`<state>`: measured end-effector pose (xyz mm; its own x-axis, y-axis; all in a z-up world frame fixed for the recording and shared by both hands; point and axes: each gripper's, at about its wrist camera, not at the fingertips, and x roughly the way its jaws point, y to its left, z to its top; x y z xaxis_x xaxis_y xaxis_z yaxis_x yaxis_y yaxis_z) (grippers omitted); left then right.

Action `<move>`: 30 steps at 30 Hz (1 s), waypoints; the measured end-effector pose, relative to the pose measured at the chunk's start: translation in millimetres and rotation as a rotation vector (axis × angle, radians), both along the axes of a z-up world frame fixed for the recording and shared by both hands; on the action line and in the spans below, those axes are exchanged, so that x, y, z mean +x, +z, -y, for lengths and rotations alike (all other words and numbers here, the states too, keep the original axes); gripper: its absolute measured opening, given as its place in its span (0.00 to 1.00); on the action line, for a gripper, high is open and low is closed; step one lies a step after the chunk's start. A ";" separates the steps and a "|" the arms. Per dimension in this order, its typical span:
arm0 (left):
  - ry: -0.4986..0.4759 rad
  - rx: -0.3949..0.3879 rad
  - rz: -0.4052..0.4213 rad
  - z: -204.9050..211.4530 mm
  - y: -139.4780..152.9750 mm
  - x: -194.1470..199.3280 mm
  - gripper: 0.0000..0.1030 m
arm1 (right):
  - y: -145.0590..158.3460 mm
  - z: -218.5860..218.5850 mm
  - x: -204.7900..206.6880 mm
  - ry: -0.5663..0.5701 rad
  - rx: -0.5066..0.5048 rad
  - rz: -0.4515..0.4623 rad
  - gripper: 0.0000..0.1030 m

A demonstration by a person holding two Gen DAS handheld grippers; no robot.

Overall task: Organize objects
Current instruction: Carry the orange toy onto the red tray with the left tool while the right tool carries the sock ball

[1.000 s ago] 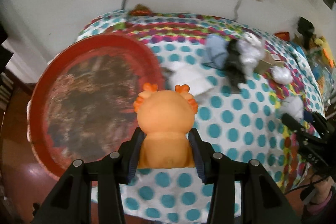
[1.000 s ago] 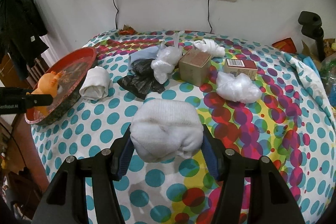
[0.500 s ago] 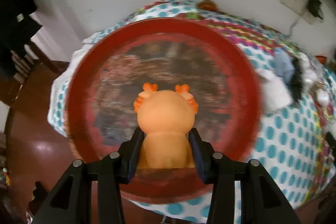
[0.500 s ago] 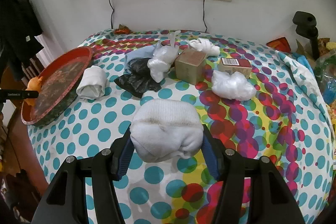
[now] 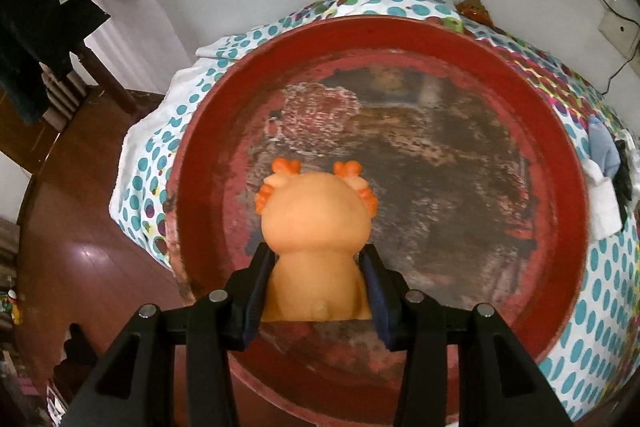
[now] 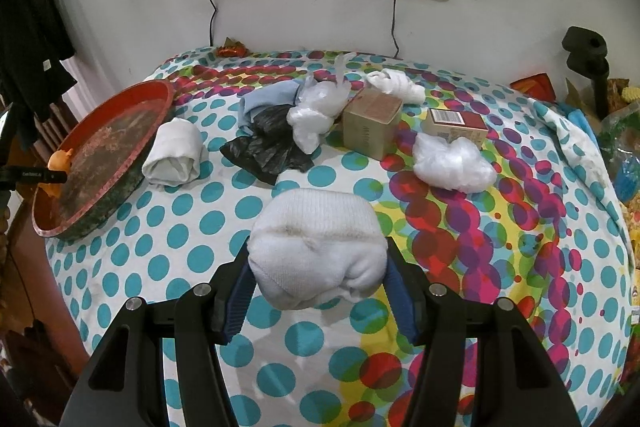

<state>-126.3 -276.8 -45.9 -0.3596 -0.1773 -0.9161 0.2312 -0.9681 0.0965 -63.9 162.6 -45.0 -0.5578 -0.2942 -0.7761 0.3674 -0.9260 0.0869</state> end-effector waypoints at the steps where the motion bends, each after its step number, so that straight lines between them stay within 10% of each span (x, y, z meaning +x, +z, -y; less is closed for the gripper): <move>1: 0.002 0.002 0.001 2.3 -0.9 -0.6 0.44 | 0.0 2.3 0.2 0.000 0.003 0.000 0.55; 30: 0.015 -0.041 -0.065 21.5 14.6 14.2 0.57 | 2.1 54.7 5.3 0.066 0.080 -0.013 0.55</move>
